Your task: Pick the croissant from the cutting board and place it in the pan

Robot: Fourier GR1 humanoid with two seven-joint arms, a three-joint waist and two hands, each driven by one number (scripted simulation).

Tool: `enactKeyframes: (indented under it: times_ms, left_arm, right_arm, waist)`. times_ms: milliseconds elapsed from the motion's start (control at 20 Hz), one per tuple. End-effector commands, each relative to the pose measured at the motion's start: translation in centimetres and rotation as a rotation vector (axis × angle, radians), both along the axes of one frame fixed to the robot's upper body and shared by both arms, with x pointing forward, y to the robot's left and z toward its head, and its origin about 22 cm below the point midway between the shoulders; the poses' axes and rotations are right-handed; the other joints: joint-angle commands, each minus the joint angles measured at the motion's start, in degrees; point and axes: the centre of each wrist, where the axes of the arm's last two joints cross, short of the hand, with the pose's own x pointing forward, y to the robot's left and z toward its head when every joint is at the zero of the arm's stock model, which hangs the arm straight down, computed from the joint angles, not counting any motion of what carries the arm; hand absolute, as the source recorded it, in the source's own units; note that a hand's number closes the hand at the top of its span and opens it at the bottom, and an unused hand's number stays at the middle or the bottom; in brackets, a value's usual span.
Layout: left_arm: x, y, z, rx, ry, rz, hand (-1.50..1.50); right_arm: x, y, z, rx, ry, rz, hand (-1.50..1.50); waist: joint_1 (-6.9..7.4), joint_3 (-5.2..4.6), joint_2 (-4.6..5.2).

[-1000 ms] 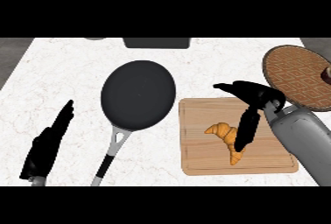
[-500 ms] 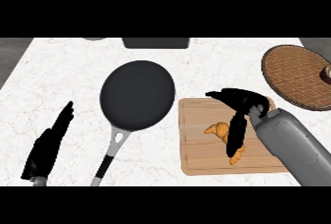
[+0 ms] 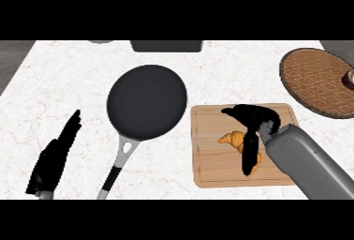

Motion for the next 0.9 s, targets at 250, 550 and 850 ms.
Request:
enactKeyframes:
  times_ms: [250, 550, 850]
  left_arm:
    - [0.1, 0.0, -0.1, -0.003, 0.001, -0.009, 0.0]
    - [0.3, -0.6, 0.9, 0.003, -0.007, -0.009, 0.0]
    - [0.9, 0.8, 1.6, 0.011, -0.004, 0.001, 0.0]
  right_arm:
    - [-0.5, 1.5, -1.0, -0.127, 0.041, -0.018, -1.5]
    - [-0.2, 1.1, -4.7, -0.125, 0.075, -0.022, -1.5]
    - [-1.6, -0.5, -4.1, -0.136, 0.054, -0.018, -1.5]
  waist:
    - [-0.08, 0.0, -0.02]
    - [0.26, 0.03, 0.12]
    - [-0.13, 0.02, 0.0]
